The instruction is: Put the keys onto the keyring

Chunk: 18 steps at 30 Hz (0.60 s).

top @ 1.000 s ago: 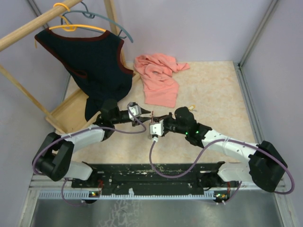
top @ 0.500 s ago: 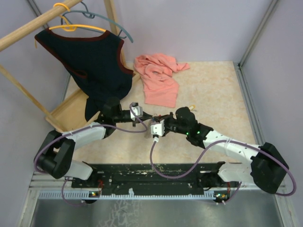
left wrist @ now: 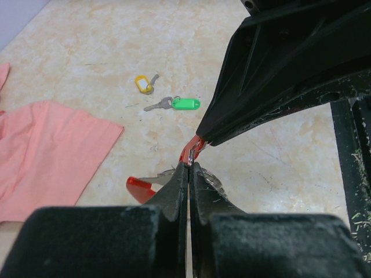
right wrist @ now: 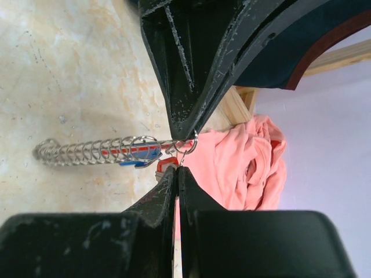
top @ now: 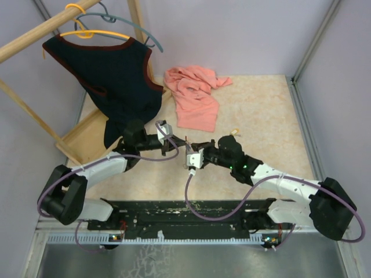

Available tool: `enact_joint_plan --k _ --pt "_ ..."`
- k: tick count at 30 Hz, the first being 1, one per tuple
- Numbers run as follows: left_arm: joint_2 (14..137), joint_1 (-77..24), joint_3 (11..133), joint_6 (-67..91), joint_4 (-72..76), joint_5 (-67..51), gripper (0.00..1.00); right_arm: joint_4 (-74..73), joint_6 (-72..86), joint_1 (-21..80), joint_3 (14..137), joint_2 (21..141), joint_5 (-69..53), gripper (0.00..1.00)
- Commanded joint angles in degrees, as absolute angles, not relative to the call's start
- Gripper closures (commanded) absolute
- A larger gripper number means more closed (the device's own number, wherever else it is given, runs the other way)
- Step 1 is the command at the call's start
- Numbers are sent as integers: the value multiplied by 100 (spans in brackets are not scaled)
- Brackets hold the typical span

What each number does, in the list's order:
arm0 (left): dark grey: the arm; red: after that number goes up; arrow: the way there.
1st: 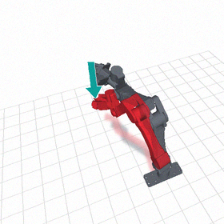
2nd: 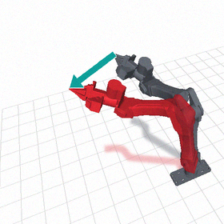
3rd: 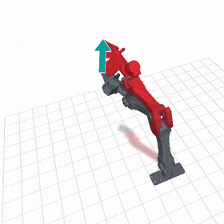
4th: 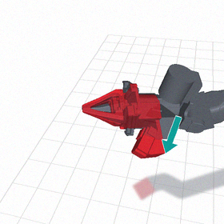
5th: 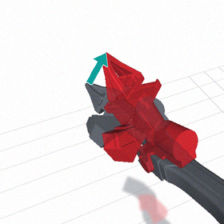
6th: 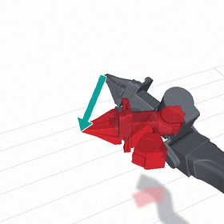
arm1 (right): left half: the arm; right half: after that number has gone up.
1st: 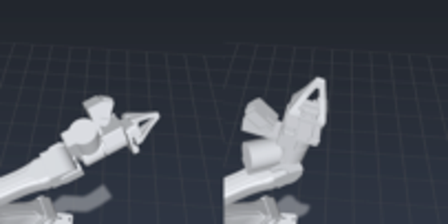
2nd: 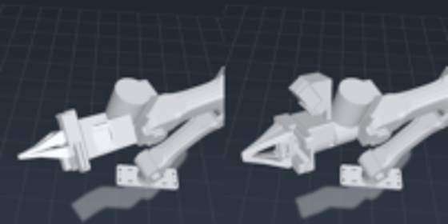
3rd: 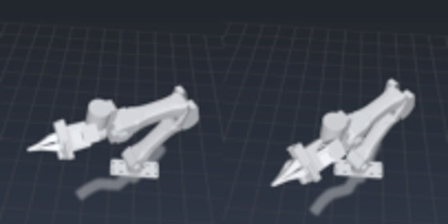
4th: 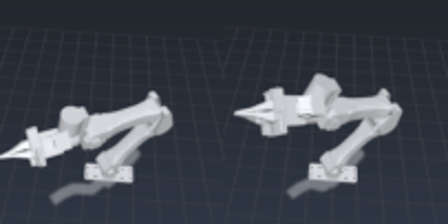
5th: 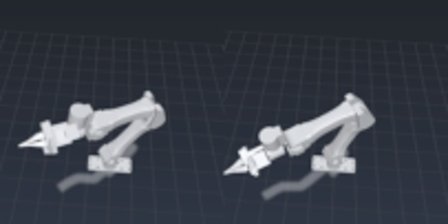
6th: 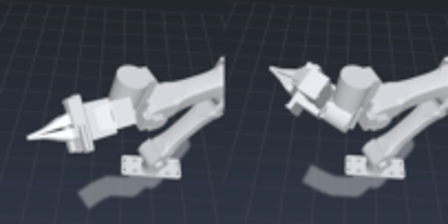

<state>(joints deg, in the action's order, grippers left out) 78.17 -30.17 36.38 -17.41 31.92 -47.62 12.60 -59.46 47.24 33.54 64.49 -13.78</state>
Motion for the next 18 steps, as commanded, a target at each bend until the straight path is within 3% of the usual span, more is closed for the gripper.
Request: enact_joint_plan --k 1,12,18 --pt "7579 -2974 3484 -920 3724 -4411 100 1758 -5717 4740 3232 6471 -1329 100" --pt "7662 -2971 2819 431 5670 -4123 100 2482 -5422 4725 3280 6948 -1985 100" --pt "7642 -3036 2694 567 6037 -4243 100 2544 -5334 4615 3425 7163 -2294 100"
